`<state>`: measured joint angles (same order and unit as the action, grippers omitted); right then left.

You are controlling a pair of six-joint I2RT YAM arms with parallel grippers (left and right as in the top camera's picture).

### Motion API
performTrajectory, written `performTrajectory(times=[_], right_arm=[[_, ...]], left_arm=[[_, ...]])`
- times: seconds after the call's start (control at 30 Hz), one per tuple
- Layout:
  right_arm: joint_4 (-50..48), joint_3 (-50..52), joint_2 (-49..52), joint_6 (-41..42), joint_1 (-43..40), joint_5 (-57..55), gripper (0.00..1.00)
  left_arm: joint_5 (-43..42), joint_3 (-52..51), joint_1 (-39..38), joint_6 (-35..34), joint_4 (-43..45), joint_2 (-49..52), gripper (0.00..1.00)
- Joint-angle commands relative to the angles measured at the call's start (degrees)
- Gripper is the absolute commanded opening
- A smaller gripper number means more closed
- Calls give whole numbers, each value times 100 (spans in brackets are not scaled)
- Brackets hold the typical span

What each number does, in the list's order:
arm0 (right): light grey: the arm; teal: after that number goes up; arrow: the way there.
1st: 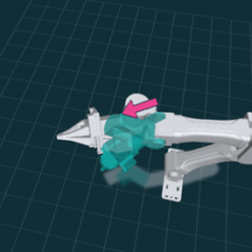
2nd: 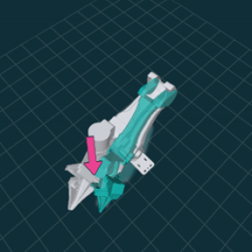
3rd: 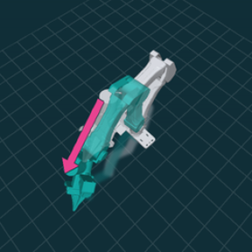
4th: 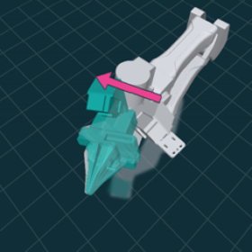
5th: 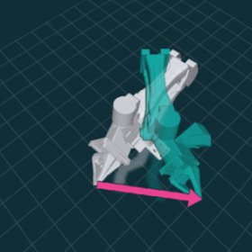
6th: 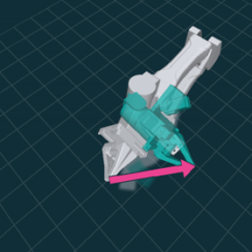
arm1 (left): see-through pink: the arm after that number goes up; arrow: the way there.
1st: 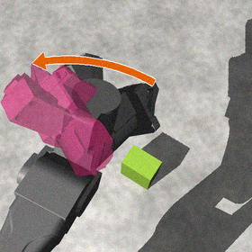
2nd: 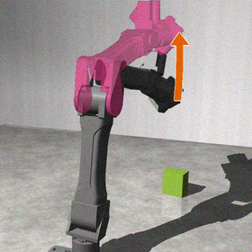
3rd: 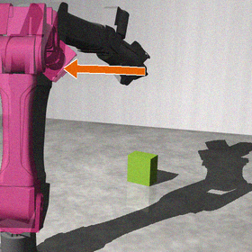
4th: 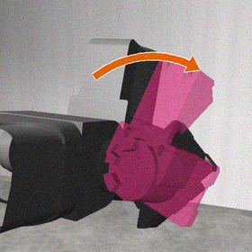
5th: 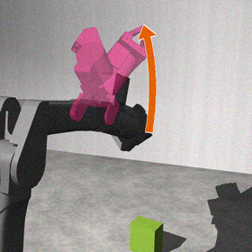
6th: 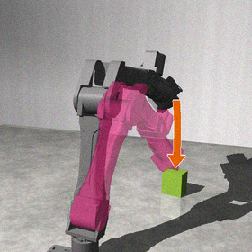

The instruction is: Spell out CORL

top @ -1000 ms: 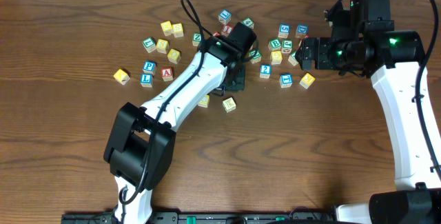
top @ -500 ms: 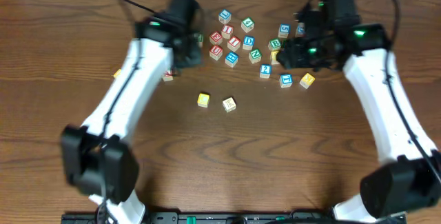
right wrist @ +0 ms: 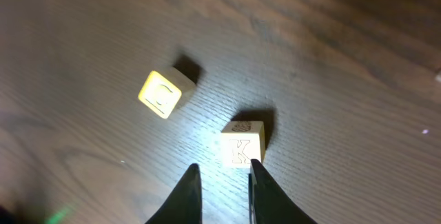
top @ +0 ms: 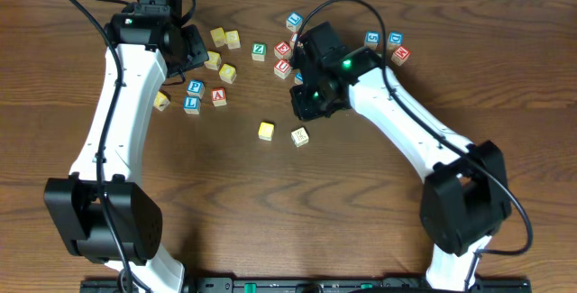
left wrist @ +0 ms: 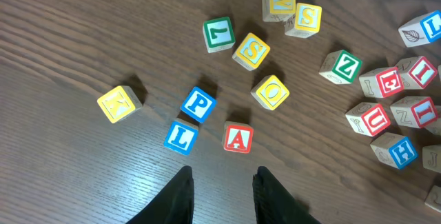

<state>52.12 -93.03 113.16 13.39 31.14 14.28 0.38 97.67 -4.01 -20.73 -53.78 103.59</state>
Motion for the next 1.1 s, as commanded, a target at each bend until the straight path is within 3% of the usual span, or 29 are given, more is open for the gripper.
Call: performTrajectory(times=[0.0,0.07,0.57,1.07], right_arm=[[57,33,269,57,72,-107,9],[59,33,391,85,118,-98,1],[192,57,813,518,874,-1281,1],[186,105,949,590,872,-1327,1]], left_arm=[[55,7,-2,76,-17,52,29],[55,7,-2,76,-17,61,29],[55,7,-2,79,-20,70,29],[55,7,-2,76,-20,70,29]])
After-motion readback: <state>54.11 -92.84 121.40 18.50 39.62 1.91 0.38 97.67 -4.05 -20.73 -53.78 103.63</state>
